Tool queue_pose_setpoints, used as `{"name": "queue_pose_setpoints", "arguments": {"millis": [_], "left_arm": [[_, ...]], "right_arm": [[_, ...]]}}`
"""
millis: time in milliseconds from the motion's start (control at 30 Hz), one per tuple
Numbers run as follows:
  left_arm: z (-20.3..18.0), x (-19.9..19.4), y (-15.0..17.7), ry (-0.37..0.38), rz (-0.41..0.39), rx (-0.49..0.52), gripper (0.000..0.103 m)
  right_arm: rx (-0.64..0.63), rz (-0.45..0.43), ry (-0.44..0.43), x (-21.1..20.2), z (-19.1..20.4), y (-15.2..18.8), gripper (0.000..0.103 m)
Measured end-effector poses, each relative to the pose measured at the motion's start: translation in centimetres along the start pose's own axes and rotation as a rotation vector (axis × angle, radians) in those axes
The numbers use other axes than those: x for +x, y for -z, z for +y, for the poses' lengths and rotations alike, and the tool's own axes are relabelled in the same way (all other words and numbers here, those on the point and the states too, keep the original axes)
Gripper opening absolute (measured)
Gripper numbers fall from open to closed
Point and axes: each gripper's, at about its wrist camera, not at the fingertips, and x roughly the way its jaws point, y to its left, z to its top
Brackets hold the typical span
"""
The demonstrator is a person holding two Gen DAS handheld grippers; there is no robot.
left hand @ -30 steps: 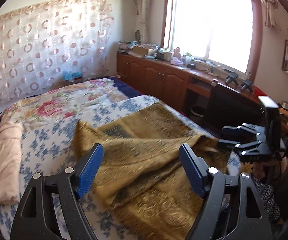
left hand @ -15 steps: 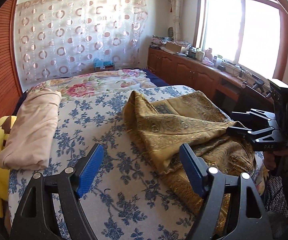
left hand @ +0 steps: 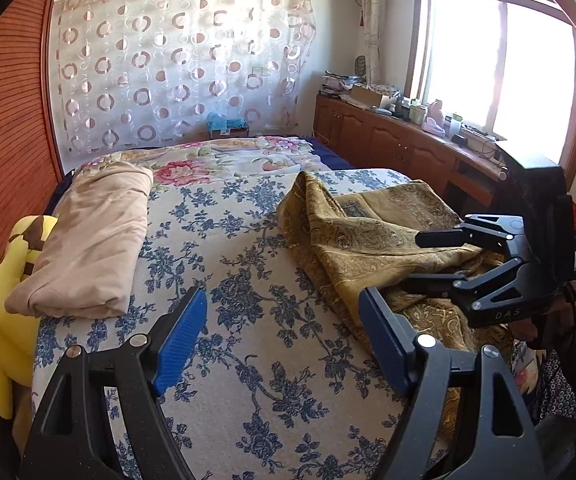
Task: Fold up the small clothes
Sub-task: 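Move the right gripper to the corner of the folded garment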
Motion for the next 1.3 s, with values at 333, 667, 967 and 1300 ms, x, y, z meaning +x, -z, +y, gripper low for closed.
{"name": "queue_pose_setpoints", "arguments": {"millis": [333, 667, 967, 1300], "left_arm": [[1.2, 0.2, 0.9, -0.004, 0.013, -0.033, 0.079], [1.3, 0.8, 1.3, 0.006, 0.034, -0.035, 0.079], [0.9, 1.0, 1.6, 0.012, 0.045, -0.028, 0.079], [0.2, 1.6, 1.8, 0.025, 0.061, -0.017, 0.079]], "right_arm": [[-0.13, 0.102, -0.013, 3.4, 2.4, -1.1, 0.07], [-0.196, 0.134, 0.002, 4.9, 3.2, -0.7, 0.073], [-0.219, 0.149, 0.013, 4.6, 2.7, 0.1, 0.074], [-0.052, 0.103, -0.108, 3.0, -0.9, -0.5, 0.016]]}}
